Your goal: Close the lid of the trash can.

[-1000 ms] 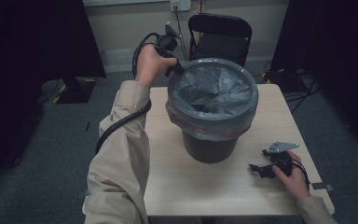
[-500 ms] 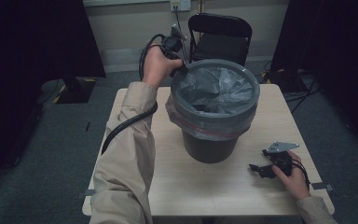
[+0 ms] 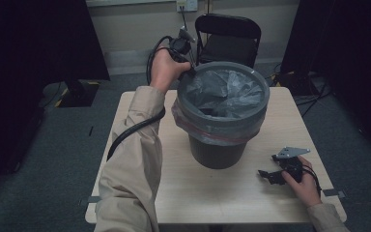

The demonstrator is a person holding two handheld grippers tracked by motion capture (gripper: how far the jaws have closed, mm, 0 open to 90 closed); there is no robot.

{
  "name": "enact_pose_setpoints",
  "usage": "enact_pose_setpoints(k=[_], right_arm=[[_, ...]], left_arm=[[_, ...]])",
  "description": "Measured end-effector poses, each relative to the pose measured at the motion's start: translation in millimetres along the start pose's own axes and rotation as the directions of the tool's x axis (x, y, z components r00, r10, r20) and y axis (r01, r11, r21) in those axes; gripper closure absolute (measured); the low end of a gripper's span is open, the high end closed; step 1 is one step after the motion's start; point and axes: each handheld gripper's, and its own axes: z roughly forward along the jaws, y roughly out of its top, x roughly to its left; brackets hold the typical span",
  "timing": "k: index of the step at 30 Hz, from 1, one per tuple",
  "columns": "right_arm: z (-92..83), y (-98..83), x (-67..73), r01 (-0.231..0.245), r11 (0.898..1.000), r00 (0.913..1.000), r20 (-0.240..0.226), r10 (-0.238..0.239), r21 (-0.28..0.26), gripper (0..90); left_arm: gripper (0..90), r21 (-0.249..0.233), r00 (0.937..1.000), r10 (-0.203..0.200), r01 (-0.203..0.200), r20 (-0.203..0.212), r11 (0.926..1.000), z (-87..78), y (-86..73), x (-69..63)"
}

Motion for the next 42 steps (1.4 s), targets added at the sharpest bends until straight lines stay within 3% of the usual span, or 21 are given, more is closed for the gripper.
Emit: enact_pose_setpoints(k=[5, 15, 21, 30, 34, 37, 38, 42], right_arm=[[-0.1, 0.0, -0.3, 0.0, 1.0, 1.0, -0.001, 0.0, -0.001, 11.6], [-0.1, 0.0, -0.3, 0.0, 1.0, 1.0, -0.001, 0.0, -0.001, 11.6], [0.0, 0.0, -0.3, 0.0, 1.0, 1.0, -0.001, 0.0, -0.001, 11.6], [-0.1, 0.0, -0.2, 0.0, 1.0, 1.0, -0.002, 0.0, 0.0, 11.6], [-0.1, -0.1, -0.1, 0.0, 1.0, 1.0, -0.001, 0.0, 0.0, 11.6], [-0.1, 0.0, -0.2, 0.001, 1.0, 1.0, -0.001, -0.001, 0.0, 11.6], [-0.1, 0.0, -0.2, 0.0, 1.0, 1.0, -0.001, 0.0, 0.0, 11.6], [0.0, 0.0, -0.1, 0.001, 1.0, 1.0, -0.001, -0.001, 0.0, 11.6]], left_arm=[[76.1, -0.002, 0.9997, 0.014, -0.014, -0.022, 0.9999, 0.8, 1.2, -3.8], [75.9, -0.007, 0.9999, 0.007, -0.008, -0.015, 0.9999, 0.7, 0.6, -3.3], [73.7, -0.046, 0.9999, 0.008, -0.008, -0.014, 0.9989, 0.0, -1.3, -0.3], [47.4, -0.082, 0.9983, 0.01, -0.015, -0.058, 0.9965, -4.8, -5.0, 4.0], [47.6, -0.079, 0.998, 0.003, -0.008, -0.063, 0.9969, -9.3, -7.9, 5.0], [55.0, -0.071, 0.9987, -0.006, 0.003, -0.05, 0.9974, -11.2, -9.0, 5.3], [60.6, -0.066, 0.9996, -0.015, 0.013, -0.025, 0.9978, -11.5, -9.0, 4.8], [72.3, -0.061, 0.9996, 0.0, -0.002, -0.027, 0.9982, -9.8, -6.7, 1.0]])
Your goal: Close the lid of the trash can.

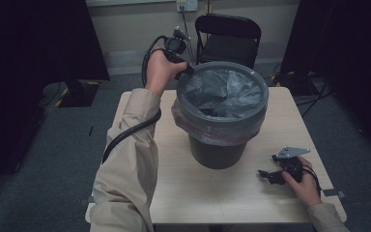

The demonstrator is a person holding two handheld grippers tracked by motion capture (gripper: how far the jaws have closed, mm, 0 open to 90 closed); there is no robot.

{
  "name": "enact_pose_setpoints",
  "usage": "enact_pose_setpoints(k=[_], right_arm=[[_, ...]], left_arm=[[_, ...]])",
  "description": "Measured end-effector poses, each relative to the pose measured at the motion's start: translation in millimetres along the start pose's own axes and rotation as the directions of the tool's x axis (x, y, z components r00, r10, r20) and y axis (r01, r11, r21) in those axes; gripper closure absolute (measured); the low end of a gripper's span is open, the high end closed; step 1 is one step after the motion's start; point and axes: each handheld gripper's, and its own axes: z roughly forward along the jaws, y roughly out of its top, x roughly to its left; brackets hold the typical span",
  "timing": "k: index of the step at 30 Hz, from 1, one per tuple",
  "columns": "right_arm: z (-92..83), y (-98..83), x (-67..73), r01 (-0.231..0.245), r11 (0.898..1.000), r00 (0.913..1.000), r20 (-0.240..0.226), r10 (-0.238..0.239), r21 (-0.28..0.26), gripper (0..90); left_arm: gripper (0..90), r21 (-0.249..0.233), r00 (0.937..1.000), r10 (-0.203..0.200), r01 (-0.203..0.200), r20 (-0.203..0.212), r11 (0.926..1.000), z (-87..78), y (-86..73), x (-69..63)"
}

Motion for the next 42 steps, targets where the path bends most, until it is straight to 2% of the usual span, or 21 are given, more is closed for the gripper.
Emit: enact_pose_setpoints(k=[3, 11, 14, 15, 18, 21, 23, 25, 27, 29, 34, 39, 42], right_arm=[[0.0, 0.0, 0.0, 0.0, 1.0, 1.0, 0.0, 0.0, 0.0, 11.6], [-0.2, -0.1, -0.8, -0.003, 1.0, 1.0, -0.005, 0.003, -0.003, 11.6], [-0.2, -0.1, -0.6, 0.0, 1.0, 1.0, -0.003, 0.0, -0.001, 11.6], [-0.1, -0.1, -0.5, 0.001, 1.0, 1.0, -0.002, -0.001, -0.001, 11.7], [-0.1, -0.1, -0.2, 0.002, 1.0, 1.0, -0.002, -0.002, 0.0, 11.6], [-0.1, -0.1, -0.3, 0.002, 1.0, 1.0, -0.002, -0.002, 0.0, 11.6], [-0.1, -0.1, -0.6, 0.001, 1.0, 1.0, -0.003, -0.001, -0.001, 11.6], [-0.1, -0.1, -0.7, 0.001, 1.0, 1.0, -0.003, -0.001, -0.002, 11.7], [-0.1, -0.1, -0.5, 0.001, 1.0, 1.0, -0.003, -0.001, -0.001, 11.6], [-0.1, -0.1, -0.5, 0.002, 1.0, 1.0, -0.003, -0.002, -0.001, 11.7], [-0.1, -0.1, -0.2, 0.001, 1.0, 1.0, -0.002, -0.001, 0.0, 11.6], [-0.1, -0.1, -0.2, 0.003, 1.0, 1.0, -0.002, -0.003, 0.0, 11.6], [-0.1, -0.1, -0.1, 0.002, 1.0, 1.0, -0.002, -0.002, 0.0, 11.6]], left_arm=[[76.4, 0.001, 1.0, 0.003, -0.003, 0.004, 1.0, 3.0, 1.7, -2.5], [76.2, -0.017, 1.0, -0.001, 0.001, 0.002, 0.9999, 7.7, 4.9, -7.0], [75.5, -0.041, 1.0, 0.007, -0.007, -0.005, 0.9991, 6.6, 3.9, -5.0], [70.6, -0.049, 0.9996, 0.022, -0.022, -0.017, 0.9986, 5.9, 3.5, -3.8], [45.9, -0.07, 0.9996, 0.003, -0.005, -0.03, 0.9975, 4.0, 2.1, -1.4], [30.0, -0.075, 0.9991, 0.013, -0.016, -0.04, 0.9971, -0.3, -0.4, 1.9], [27.4, -0.081, 0.9997, 0.003, -0.004, -0.023, 0.9967, -3.8, -3.3, 4.1], [21.1, -0.09, 0.9998, -0.014, 0.013, -0.013, 0.9958, -7.8, -6.8, 6.9], [18.8, -0.099, 0.9996, -0.027, 0.026, -0.007, 0.9947, -11.7, -9.8, 9.4], [15.5, -0.099, 1.0, -0.001, 0.002, 0.003, 0.9951, -16.9, -13.6, 12.8], [15.9, -0.105, 0.9998, -0.02, 0.02, -0.003, 0.9942, -30.2, -22.9, 20.8], [15.8, -0.076, 0.9997, -0.026, 0.026, 0.0, 0.9968, -39.7, -33.2, 27.7], [15.9, -0.08, 0.9993, -0.037, 0.036, -0.005, 0.9961, -44.4, -39.1, 32.0]])
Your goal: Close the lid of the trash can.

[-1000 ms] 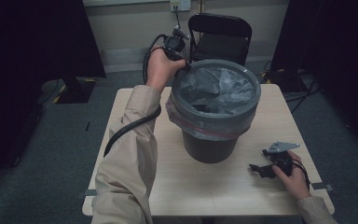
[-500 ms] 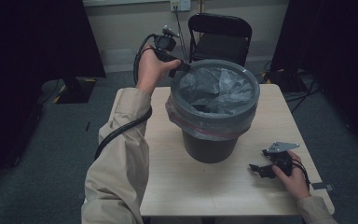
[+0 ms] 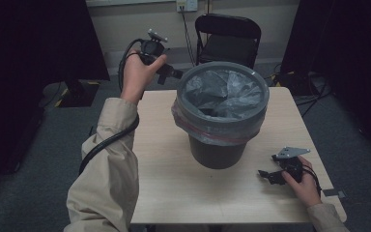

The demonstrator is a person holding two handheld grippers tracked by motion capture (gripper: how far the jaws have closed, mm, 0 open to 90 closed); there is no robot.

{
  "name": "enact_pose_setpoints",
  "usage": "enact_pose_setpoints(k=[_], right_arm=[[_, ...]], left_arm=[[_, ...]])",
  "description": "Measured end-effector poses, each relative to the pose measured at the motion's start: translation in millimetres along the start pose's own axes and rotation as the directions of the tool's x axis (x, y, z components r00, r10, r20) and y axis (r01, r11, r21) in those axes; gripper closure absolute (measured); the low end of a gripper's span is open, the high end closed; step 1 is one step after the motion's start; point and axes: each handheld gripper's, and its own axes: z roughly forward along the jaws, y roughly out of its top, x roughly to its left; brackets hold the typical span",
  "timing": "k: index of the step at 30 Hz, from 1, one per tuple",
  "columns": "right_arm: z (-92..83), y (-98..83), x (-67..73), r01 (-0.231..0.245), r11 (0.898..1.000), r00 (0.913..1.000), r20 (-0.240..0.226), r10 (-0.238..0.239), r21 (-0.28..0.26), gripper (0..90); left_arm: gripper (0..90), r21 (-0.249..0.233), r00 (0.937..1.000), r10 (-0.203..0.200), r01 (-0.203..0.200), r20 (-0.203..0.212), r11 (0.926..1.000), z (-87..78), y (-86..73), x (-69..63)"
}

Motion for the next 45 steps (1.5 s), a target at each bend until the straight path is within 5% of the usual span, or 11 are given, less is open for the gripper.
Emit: enact_pose_setpoints(k=[16, 45], right_arm=[[0.1, 0.0, 0.1, 0.002, 1.0, 1.0, 0.001, -0.002, 0.0, 11.6], [0.2, 0.0, 0.2, 0.004, 1.0, 1.0, 0.002, -0.004, -0.001, 11.6]], left_arm=[[16.1, 0.012, 0.9995, -0.031, 0.031, -0.002, 0.9995, -14.3, -32.2, 19.0], [16.2, 0.025, 0.9975, -0.063, 0.062, 0.032, 0.9977, 5.1, -77.8, 23.7]])
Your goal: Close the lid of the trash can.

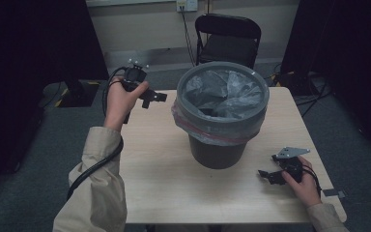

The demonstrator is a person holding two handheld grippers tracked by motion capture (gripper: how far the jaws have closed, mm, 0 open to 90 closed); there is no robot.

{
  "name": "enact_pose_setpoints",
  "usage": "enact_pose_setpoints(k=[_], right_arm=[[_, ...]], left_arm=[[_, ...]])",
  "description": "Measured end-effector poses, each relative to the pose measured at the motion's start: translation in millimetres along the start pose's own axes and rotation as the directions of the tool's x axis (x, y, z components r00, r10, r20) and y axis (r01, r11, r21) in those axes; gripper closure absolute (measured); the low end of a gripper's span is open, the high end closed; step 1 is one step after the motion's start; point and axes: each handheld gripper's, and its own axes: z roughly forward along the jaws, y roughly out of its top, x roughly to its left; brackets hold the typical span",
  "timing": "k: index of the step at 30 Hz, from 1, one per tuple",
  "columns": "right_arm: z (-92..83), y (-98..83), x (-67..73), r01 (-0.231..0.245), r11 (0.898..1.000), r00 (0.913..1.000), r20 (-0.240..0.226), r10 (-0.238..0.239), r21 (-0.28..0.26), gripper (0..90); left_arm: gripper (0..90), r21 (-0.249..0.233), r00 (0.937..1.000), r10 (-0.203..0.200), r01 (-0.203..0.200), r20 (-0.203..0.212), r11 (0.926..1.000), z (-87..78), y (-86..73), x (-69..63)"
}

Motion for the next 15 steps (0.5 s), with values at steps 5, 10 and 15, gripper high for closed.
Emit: enact_pose_setpoints(k=[5, 10, 15], right_arm=[[0.0, 0.0, 0.1, -0.001, 1.0, 1.0, 0.0, 0.001, 0.0, 11.6], [-0.1, 0.0, 0.1, -0.001, 1.0, 1.0, 0.0, 0.001, 0.0, 11.6], [0.0, -0.1, 0.1, -0.001, 1.0, 1.0, 0.0, 0.001, 0.0, 11.6]], left_arm=[[16.6, 0.004, 1.0, -0.005, 0.005, 0.004, 1.0, 8.6, -8.7, 2.4], [16.8, 0.003, 0.9997, -0.017, 0.017, 0.018, 0.9998, 15.2, -17.3, 3.1], [16.7, 0.005, 0.9994, -0.02, 0.02, 0.027, 0.9998, 20.2, -26.1, 2.8]])
